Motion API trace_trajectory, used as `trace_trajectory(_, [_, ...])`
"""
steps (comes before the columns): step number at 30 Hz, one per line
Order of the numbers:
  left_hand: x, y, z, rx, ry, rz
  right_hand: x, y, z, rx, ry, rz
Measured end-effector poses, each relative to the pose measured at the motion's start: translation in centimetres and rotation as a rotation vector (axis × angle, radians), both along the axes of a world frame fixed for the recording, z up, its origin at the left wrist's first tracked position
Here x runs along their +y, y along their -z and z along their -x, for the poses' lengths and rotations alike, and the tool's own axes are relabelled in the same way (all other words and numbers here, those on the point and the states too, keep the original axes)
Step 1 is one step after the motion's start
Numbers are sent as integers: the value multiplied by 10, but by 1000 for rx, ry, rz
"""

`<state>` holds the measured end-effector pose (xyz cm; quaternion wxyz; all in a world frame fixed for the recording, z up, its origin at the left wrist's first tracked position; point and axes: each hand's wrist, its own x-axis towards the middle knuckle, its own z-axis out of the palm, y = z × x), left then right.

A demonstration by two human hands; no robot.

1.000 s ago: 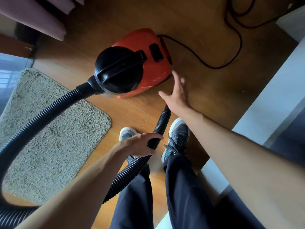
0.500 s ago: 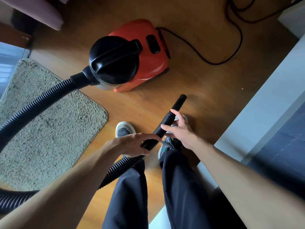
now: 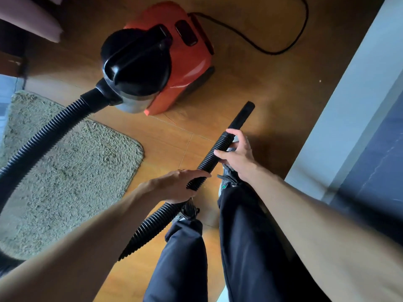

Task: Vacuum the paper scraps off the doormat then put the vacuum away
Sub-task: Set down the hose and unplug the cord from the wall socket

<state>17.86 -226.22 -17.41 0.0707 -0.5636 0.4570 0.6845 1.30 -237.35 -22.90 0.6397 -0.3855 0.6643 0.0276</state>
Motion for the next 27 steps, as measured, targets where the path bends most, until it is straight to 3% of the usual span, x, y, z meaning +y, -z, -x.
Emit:
trace_trajectory(14, [43, 74, 4, -139, 199, 57, 54, 55, 5, 58, 164, -85])
trace_trajectory(19, [51, 91, 8, -290, 327, 126, 70, 79, 1, 104, 123, -15])
trace_trajectory(27, [45, 92, 15, -315, 369, 85, 72, 82, 3, 161, -23, 56])
